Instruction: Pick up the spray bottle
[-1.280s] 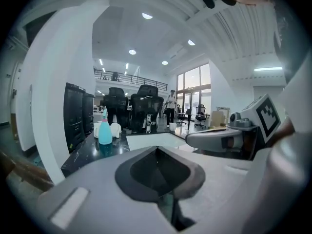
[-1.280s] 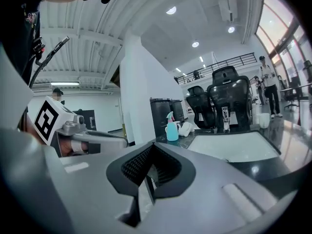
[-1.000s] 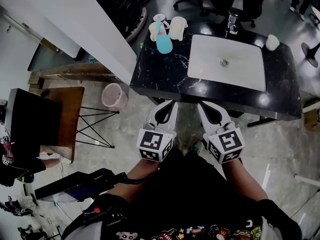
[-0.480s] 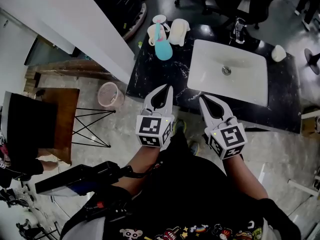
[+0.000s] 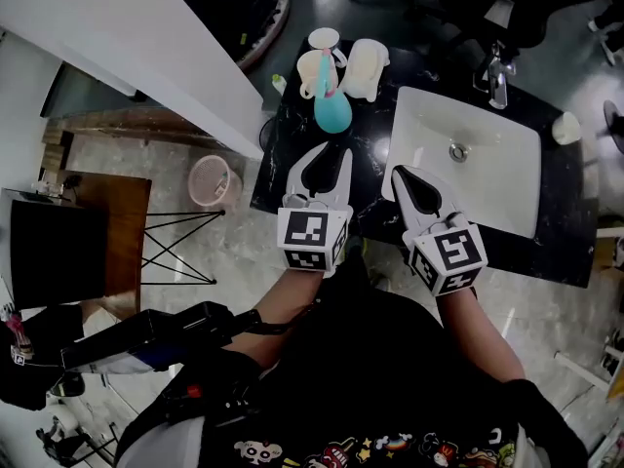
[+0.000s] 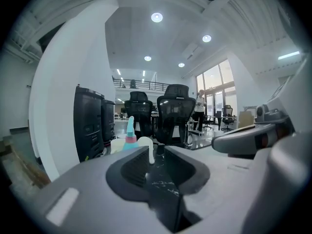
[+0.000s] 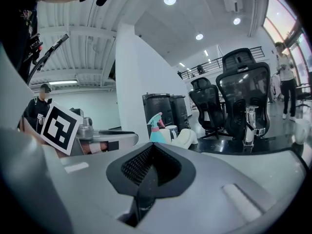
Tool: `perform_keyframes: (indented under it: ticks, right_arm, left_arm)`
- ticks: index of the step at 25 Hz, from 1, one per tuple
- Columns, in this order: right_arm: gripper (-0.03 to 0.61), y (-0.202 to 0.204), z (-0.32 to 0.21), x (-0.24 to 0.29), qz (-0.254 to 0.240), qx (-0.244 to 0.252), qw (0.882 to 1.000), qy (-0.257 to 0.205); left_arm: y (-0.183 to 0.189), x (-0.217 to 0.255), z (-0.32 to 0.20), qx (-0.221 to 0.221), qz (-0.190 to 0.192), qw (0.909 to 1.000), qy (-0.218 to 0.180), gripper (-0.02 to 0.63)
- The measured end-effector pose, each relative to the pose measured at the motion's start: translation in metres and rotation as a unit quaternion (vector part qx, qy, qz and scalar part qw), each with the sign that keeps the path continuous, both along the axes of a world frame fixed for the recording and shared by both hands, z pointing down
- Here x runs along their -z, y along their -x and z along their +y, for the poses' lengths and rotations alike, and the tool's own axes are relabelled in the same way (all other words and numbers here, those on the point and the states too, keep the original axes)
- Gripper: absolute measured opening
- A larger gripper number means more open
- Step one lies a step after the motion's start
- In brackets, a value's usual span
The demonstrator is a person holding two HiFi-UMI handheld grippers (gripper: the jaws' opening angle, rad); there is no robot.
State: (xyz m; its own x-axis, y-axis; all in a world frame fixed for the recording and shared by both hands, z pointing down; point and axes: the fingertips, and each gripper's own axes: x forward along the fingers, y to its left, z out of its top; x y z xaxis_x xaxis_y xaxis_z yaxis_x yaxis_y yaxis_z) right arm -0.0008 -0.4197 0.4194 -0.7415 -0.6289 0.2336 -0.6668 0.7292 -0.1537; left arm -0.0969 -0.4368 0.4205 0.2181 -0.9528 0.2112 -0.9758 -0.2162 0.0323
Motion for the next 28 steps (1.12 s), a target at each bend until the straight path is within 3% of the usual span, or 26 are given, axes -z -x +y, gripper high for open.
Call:
perform_keyframes:
  ticks: [8, 15, 20, 26, 28]
  right_arm:
    - [0.026, 0.027, -0.053, -0.008, 0.011, -0.010, 1.000, 0.018]
    - [0.026, 0.035, -0.078, -0.019, 0.022, -0.022, 0.999, 0.030]
    - [0.027, 0.032, -0.084, -0.025, 0.027, -0.031, 0.998, 0.038]
    - [0.027, 0.030, -0.087, -0.029, 0.026, -0.036, 0.998, 0.048]
    - [0.027, 0.028, -0.087, -0.029, 0.024, -0.037, 0.998, 0.051]
  left_arm:
    - [0.043, -0.011, -0.068, 0.044, 0.003, 0.9990, 0.007, 0.142]
    - [0.056, -0.012, -0.108, 0.045, -0.015, 0.9988, -0.012, 0.196]
    - [0.053, -0.015, -0.119, 0.040, -0.003, 0.9991, -0.012, 0.201]
    - [0.055, -0.013, -0.131, 0.043, -0.015, 0.9988, -0.018, 0.201]
    - [0.056, -0.012, -0.133, 0.044, -0.021, 0.9986, -0.019, 0.150]
